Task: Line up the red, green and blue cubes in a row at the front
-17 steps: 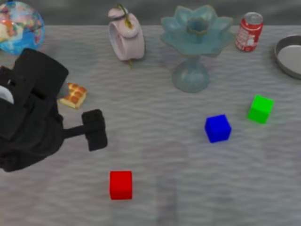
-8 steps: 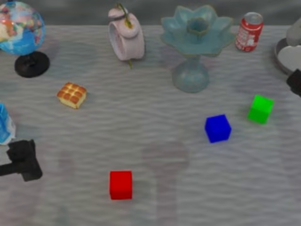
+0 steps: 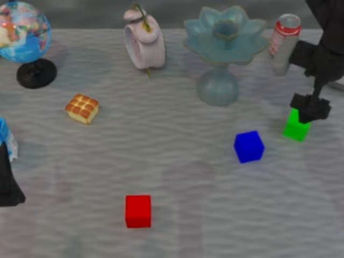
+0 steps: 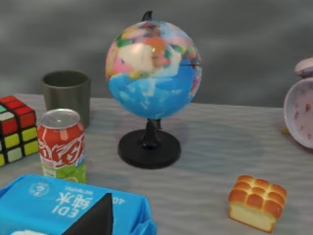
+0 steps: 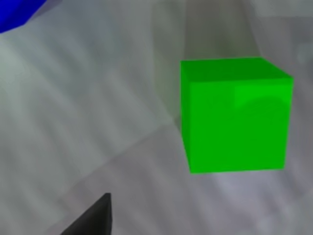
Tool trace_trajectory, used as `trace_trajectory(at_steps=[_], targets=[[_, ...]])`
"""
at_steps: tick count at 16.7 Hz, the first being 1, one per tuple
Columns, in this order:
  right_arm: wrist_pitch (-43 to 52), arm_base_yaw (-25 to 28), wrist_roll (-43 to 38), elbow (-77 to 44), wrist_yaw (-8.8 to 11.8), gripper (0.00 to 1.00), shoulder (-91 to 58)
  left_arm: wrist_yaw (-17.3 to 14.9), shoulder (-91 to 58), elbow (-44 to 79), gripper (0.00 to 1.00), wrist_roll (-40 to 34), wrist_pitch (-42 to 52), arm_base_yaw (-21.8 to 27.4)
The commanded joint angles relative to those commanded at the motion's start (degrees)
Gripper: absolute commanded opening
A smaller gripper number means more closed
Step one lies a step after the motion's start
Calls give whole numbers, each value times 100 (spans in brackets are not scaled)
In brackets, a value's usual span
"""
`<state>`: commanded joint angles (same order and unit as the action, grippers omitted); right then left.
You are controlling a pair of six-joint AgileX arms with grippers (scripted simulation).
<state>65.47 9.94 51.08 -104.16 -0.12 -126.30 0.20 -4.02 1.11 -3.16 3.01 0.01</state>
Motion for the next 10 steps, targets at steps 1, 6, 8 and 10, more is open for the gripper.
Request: trace_trajectory(at_steps=[1,6,8,10], targets=[[95,15,89,-196,-4,100,-211,-8,168,-49,100,130,-122,-47],[214,34,205,-456,-10,100,-482,-20,402,-111,100,316,-301,-115],[201,1,198,-440,-10,100,-472,-20,402,-111,100,316,-301,-115],[105,17,207,-360,-11,100,-506,-20,402,-111,100,316,-301,-115]])
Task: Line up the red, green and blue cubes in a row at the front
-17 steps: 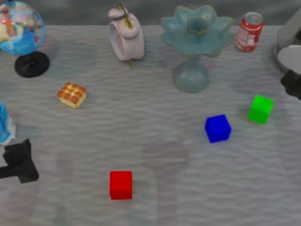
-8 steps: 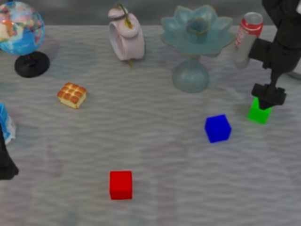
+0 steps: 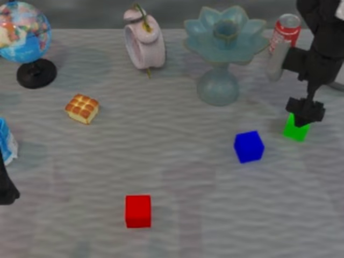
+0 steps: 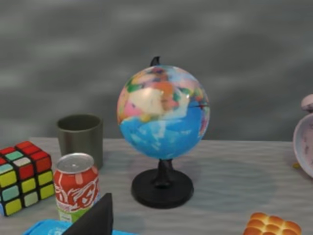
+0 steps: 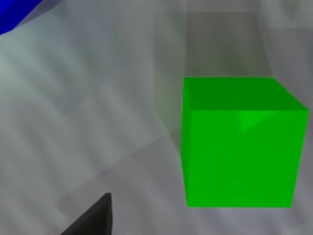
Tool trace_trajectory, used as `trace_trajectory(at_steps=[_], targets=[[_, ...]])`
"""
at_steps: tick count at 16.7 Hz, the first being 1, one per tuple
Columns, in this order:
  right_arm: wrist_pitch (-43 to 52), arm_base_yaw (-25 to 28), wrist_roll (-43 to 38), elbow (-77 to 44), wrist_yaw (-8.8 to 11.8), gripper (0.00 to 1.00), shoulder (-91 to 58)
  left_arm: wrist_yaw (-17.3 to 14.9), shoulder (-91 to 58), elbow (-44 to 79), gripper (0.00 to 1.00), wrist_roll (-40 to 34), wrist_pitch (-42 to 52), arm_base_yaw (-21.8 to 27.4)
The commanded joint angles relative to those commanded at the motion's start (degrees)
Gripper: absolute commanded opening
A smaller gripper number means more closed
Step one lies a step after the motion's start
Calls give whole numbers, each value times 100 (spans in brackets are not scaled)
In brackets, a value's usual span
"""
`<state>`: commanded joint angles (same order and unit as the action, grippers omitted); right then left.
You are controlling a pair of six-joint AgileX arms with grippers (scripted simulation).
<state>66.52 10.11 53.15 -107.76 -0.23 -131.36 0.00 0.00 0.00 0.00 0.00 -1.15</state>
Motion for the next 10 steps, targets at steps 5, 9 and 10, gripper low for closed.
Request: trace_trajectory(at_steps=[5,9,10], targets=[[-1037,18,-14,612,-4,100,-359,0,0,0,100,0,0,0],[-1371,24,-15,840,-6,100,-519,0,0,0,100,0,0,0],[-1371,24,-15,840,-6,100,-519,0,0,0,100,0,0,0]])
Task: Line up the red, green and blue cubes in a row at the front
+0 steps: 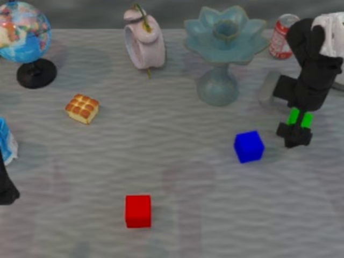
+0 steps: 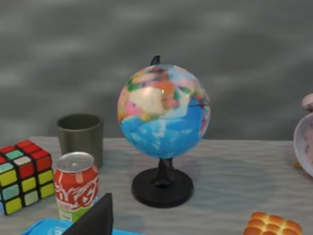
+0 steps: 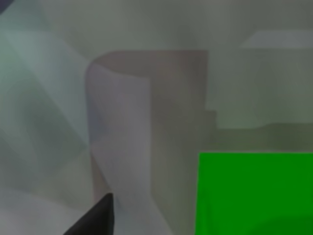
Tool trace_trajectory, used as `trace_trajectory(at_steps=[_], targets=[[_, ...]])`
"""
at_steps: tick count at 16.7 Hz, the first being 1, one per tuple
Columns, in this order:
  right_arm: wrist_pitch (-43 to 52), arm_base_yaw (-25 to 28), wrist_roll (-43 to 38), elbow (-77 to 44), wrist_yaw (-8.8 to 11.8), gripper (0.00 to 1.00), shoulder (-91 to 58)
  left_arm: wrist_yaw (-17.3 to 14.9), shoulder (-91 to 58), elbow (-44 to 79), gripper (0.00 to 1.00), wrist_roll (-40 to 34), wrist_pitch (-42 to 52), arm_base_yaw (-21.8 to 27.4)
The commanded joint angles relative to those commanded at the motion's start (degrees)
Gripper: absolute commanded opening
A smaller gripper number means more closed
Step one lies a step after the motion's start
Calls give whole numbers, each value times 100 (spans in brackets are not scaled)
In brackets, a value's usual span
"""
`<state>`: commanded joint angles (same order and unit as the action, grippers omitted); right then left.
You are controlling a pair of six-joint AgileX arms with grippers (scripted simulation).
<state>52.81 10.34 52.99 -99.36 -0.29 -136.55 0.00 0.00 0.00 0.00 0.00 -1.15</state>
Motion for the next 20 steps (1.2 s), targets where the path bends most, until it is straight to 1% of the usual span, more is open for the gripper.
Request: trace_trajectory(at_steps=[1,14,15,20], targets=[[0,0,0,0,0,100,0,0,0,0,100,0,0,0],[0,0,0,0,0,2,0,0,0,0,100,0,0,0],[0,0,0,0,0,0,0,0,0,0,100,0,0,0],[0,0,0,0,0,0,0,0,0,0,100,0,0,0]])
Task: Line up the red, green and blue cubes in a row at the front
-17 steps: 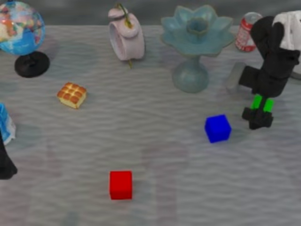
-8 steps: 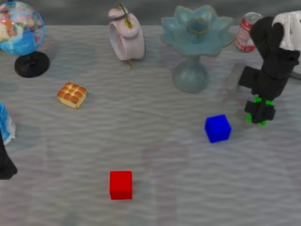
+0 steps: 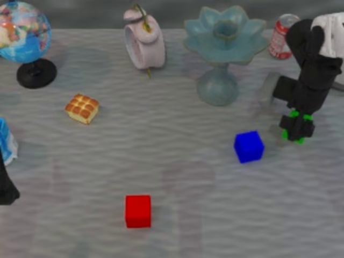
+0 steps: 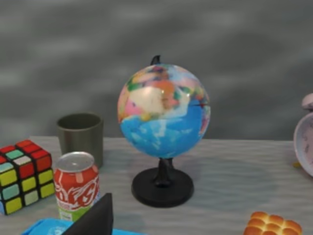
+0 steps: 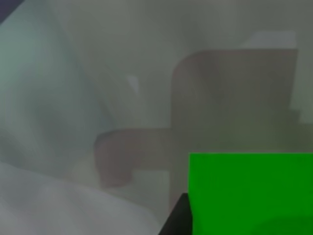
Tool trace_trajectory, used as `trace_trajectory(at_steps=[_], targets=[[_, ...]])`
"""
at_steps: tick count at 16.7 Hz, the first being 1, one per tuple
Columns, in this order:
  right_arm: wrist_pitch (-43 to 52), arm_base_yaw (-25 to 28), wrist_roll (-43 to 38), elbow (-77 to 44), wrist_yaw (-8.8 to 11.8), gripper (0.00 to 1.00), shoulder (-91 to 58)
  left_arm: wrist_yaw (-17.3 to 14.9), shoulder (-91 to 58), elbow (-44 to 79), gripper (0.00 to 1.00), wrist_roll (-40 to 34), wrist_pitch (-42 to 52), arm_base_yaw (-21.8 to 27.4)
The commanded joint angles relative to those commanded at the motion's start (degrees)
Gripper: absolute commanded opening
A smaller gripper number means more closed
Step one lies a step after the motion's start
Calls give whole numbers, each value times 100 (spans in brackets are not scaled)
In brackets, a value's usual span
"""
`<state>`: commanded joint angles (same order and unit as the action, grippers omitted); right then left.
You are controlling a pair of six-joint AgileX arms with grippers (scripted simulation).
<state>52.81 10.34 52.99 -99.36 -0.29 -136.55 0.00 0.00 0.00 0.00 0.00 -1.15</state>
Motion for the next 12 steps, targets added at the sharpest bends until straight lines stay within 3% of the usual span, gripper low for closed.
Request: trace_trajectory(at_steps=[5,12], targets=[[150,-9,-26,-66,11,0,101,0,0,0,100,0,0,0],[1338,40,-16,-796,15,0,549,0,0,0,100,0,0,0]])
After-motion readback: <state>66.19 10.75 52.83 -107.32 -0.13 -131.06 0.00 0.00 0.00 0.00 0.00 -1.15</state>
